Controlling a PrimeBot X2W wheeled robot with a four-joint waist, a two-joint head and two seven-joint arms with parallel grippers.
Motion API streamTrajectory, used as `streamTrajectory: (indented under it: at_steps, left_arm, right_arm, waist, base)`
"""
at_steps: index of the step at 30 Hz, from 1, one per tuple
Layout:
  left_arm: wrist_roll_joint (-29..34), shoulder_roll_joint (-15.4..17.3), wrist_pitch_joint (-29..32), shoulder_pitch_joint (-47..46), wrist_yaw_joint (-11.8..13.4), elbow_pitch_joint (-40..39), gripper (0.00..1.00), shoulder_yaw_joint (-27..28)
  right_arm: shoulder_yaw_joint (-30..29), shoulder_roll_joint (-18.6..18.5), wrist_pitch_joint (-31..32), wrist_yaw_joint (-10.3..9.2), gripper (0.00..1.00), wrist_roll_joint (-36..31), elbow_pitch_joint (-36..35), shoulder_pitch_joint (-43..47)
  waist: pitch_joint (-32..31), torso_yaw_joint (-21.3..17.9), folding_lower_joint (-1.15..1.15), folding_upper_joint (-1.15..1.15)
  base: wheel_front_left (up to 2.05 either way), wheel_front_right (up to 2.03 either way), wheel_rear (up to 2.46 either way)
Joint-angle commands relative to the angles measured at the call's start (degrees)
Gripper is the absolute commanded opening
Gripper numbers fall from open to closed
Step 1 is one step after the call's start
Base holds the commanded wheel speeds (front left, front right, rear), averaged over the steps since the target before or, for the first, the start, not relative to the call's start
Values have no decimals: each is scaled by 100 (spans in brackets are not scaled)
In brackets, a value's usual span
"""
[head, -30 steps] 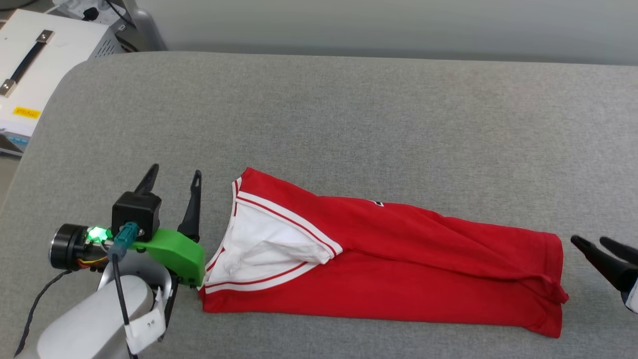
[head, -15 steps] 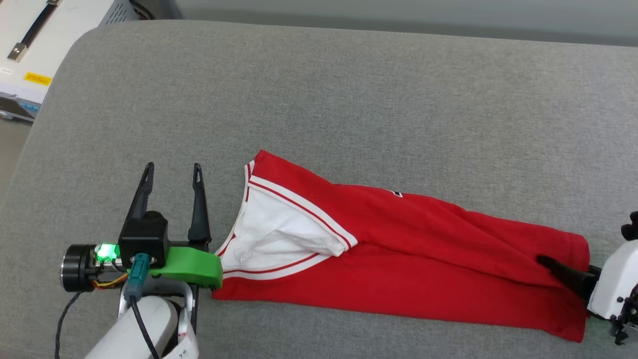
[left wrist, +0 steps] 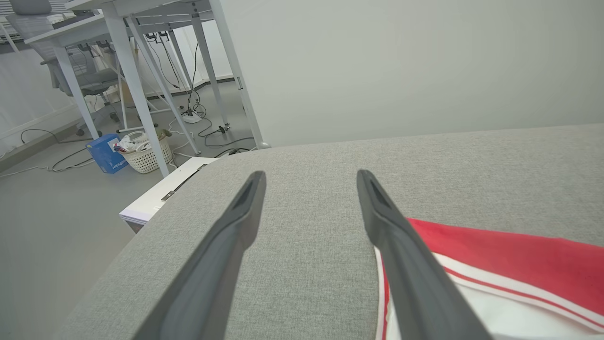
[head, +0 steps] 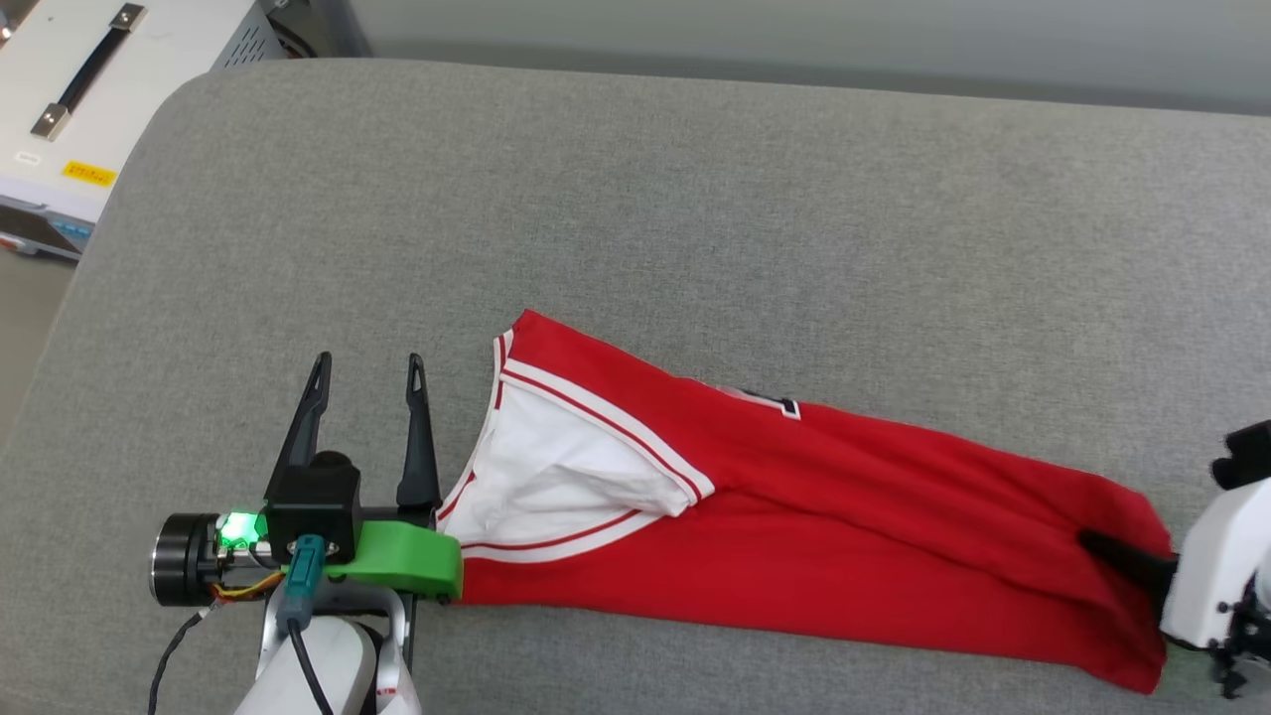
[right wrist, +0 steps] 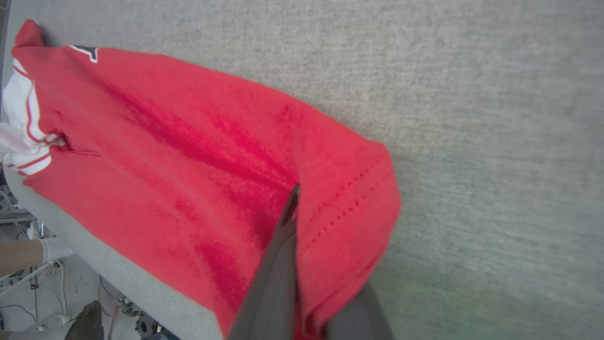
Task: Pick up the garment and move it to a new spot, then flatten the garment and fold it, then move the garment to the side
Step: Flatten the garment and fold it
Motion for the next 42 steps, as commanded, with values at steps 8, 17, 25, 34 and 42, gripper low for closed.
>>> streamTrajectory:
  at_steps: [8,17,25,34,42]
  left_arm:
    - [392,-168,-33,250,-432,65,100,375]
    - [608,-377,-34,445,-677,166,100,664]
    - [764,-516,-34,510,-857,191,100,837]
    - [931,-757,-34,244,-1073,188,100,876]
    - [1035,-936,-34,-1,-1196,202,100,977]
  right_arm:
    - [-570,-784,-145,-11,0,-220,638,-158]
    - [-460,-809,319,-11,0,-256,135,-209]
    - [-109,-362,1027,-11,0,-16,-1612,-219]
    - [896,385,1347,-11,0,-725,-1991,-1332]
    - [1927,1100,1069,-11,0,-1147,-1118,-2477]
  waist:
    - [-191,-86,0,0]
    - [-363,-116,0,0]
    - [-412,-98,0,0]
    - [-54,169,0,0]
    - [298,340,0,0]
  base:
    - [0,0,0]
    - [0,0,0]
    - [0,0,0]
    - [0,0,0]
    - [0,0,0]
